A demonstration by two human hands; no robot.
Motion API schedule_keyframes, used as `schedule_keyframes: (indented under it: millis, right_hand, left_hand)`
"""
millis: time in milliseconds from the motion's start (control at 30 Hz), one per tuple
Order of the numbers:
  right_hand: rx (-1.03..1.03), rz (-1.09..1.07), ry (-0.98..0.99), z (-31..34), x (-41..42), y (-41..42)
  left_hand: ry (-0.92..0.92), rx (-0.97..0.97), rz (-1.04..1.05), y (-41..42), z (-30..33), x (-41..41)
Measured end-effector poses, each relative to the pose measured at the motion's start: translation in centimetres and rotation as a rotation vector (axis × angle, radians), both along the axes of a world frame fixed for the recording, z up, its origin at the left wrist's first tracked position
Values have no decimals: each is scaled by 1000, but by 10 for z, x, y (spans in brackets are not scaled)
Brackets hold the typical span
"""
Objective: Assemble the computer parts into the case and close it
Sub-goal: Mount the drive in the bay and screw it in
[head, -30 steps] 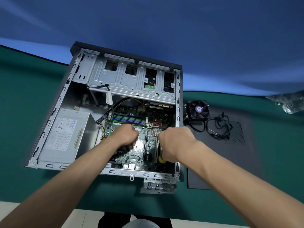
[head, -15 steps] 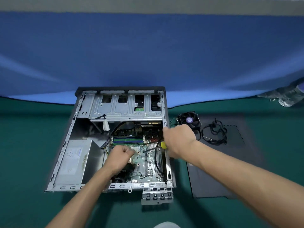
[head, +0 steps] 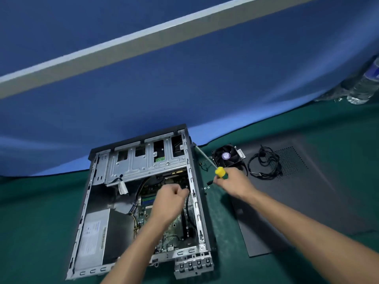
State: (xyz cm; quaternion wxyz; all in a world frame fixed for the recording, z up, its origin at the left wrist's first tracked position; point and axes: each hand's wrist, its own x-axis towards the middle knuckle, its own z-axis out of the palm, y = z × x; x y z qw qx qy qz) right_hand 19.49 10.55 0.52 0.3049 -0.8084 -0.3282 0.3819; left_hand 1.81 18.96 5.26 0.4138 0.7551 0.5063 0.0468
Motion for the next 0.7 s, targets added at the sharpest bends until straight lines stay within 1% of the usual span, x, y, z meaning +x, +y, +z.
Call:
schedule_keyframes:
  millis: [133, 267, 333, 433, 600, 700]
  right_hand:
    - [6, -179, 86, -29, 5, -1]
    - [-54, -231, 137, -53, -6, 7]
    - [-104, -230, 128, -62, -16, 12]
    - [-163, -201, 102, -73, -27, 18]
    - [-205, -180, 171, -85, -37, 27]
    - [-212, -217, 131, -90, -42, 29]
  left_hand:
    - [82, 132, -56, -8, -12, 32]
    - [204, 363, -6, -14, -25, 50]
    - [204, 446, 4, -18, -31, 53]
    - [119, 476, 39, -19, -37, 54]
    - [75, 480, 15, -15, -42, 54]
    - [40, 471, 6, -15, -45, 54]
